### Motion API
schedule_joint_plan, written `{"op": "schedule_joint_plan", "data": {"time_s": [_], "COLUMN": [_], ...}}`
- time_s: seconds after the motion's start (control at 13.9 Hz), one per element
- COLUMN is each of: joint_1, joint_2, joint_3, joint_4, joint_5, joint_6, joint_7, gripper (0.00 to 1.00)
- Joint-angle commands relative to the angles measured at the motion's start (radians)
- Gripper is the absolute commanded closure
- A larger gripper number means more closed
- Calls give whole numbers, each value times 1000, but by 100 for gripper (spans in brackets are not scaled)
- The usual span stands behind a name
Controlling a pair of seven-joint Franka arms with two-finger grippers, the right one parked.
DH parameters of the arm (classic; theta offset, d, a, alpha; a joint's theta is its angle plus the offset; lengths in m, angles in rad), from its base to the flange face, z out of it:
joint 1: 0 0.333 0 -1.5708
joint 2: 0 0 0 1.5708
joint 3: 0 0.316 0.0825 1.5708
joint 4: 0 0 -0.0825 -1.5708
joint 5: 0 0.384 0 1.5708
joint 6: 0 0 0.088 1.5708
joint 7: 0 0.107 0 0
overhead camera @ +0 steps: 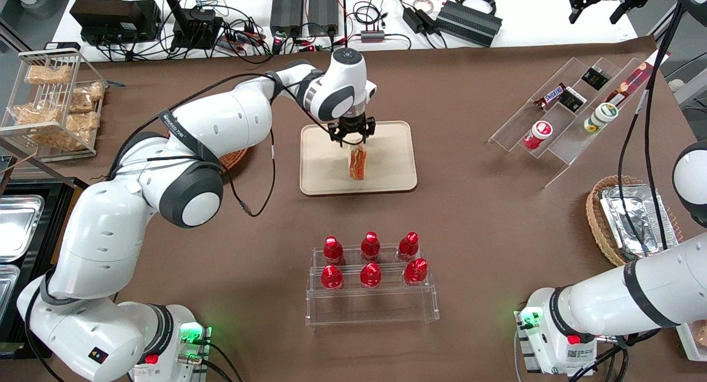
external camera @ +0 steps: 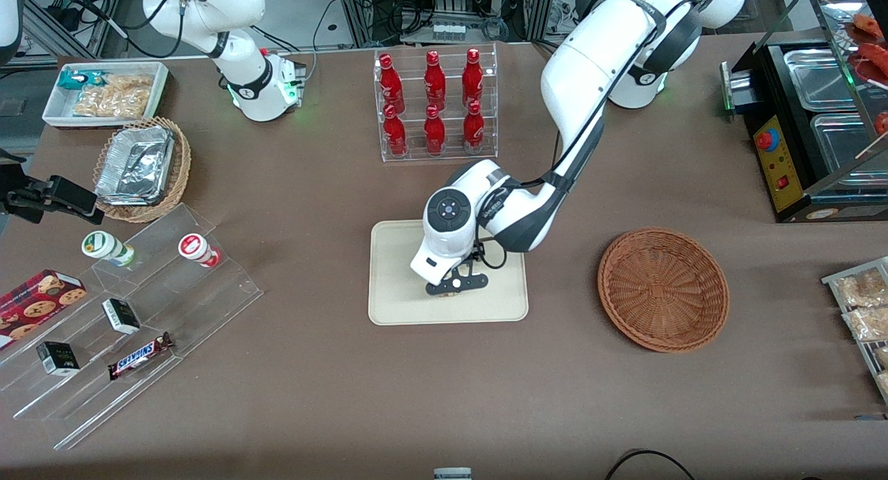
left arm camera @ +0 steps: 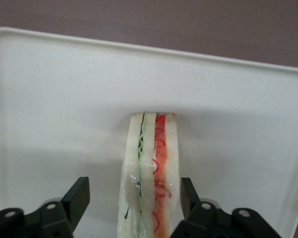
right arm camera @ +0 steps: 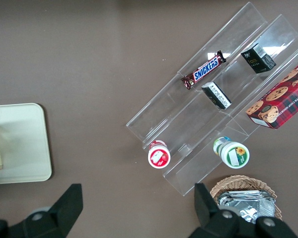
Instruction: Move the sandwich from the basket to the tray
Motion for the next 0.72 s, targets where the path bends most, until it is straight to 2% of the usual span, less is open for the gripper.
{"op": "schedule_joint_plan", "data": {"time_s": [0.0, 0.22, 0.36, 0.65], "joint_1": [-9, 20, 93, 252], "joint_2": [-74, -180, -287, -530], "joint_3": [37, 38, 35, 34], "joint_4": [14, 6, -3, -207], "joint_5": [18, 18, 4, -37], "joint_6": [-78, -162, -279, -377], "joint_7": [-21, -17, 2, 210], "gripper": [0, 0, 0, 0]}}
